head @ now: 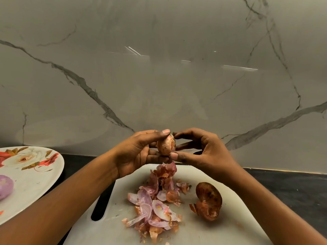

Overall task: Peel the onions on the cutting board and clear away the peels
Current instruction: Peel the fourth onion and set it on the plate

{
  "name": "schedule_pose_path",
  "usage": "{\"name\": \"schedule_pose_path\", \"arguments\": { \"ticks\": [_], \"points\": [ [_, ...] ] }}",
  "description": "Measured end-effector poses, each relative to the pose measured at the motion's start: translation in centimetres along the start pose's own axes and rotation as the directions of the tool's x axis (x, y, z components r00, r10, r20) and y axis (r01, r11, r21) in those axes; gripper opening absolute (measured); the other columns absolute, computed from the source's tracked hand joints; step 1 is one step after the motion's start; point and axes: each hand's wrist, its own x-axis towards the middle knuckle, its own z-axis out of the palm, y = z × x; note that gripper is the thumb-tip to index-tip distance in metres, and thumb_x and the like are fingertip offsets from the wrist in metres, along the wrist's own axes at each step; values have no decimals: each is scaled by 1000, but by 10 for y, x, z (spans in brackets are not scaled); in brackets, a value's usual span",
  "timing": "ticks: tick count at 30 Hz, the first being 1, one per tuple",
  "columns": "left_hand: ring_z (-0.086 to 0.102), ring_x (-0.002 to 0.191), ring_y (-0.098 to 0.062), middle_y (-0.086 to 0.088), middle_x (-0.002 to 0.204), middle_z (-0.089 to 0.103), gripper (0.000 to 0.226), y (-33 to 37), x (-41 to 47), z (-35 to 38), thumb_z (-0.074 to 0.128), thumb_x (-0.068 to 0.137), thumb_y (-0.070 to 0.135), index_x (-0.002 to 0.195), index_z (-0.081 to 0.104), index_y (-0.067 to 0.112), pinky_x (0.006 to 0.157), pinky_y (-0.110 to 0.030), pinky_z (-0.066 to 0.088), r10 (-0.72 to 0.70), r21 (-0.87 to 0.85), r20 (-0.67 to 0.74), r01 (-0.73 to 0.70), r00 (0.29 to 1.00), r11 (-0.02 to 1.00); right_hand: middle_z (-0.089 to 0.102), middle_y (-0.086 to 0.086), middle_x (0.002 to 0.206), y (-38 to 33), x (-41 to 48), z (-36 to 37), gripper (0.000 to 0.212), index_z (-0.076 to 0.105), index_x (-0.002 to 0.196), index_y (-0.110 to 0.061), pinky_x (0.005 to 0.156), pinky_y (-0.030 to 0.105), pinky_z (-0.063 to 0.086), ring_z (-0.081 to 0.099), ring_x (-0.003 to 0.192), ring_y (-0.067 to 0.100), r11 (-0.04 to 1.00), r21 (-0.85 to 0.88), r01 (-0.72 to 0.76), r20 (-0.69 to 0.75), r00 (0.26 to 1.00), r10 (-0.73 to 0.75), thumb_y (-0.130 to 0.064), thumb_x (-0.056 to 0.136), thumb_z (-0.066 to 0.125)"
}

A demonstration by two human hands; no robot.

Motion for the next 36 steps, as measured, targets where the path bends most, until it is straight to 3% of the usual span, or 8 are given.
{"name": "schedule_pose_path", "arguments": {
  "ticks": [5,10,15,19,26,30,34,36],
  "points": [
    [75,83,-26,-19,108,74,52,-5,0,5,75,89,35,126,69,-1,71,-30,66,-4,34,47,2,999,999,75,-20,121,0,-1,0,52,71,125,-37,87,30,63,72,113,2,1000,16,23,21,1000,-24,-36,76,88],
    [72,85,-22,-16,107,69,59,-7,1,3,79,82,44,127,73,7,72,-29,65,-13,42,70,10,997,999,83,-1,107,1,2,-2,32,78,116,-21,70,29,65,80,98,20,966,256,18,3,1000,-19,-18,84,77],
    [71,93,-28,-25,116,71,59,-7,2,1,82,85,45,129,72,6,73,-30,65,-6,69,27,5,1000,998,81,-4,115,6,3,-2,29,79,117,-20,81,32,65,78,105,19,977,186,104,-30,994,-100,-19,88,76],
    [73,81,-25,-18,103,72,65,-7,3,3,79,79,41,126,65,-2,73,-33,67,5,73,-46,-2,999,997,78,-7,123,8,2,0,33,81,116,-19,95,35,63,72,119,12,977,157,143,-43,989,-138,-22,83,81],
    [77,84,-30,-16,99,75,57,-6,3,3,85,75,37,115,59,7,79,-45,67,9,65,-115,-1,993,998,76,-11,127,8,0,2,17,84,101,-23,85,48,66,71,120,12,991,54,119,-43,992,-116,-29,86,81],
    [74,74,-30,-11,89,75,58,-3,3,4,78,84,42,121,67,0,74,-38,68,33,38,-180,-27,983,999,77,-11,125,5,-1,-7,10,83,95,-15,88,47,65,71,119,8,996,49,80,-28,996,-79,-18,87,84],
    [73,70,-25,-10,84,74,51,-2,1,7,76,85,47,105,73,1,64,-29,65,49,81,-205,-33,978,996,76,-10,125,3,-1,-5,41,76,121,-18,88,43,66,74,115,10,995,94,21,-12,1000,-20,-23,82,87],
    [72,73,-22,-11,88,73,65,-5,2,9,76,83,50,113,70,-7,61,-27,62,79,149,-170,-53,982,987,76,-8,124,2,-2,2,54,70,133,-21,83,41,67,75,111,14,994,110,1,25,1000,-3,-29,81,87]
  ]
}}
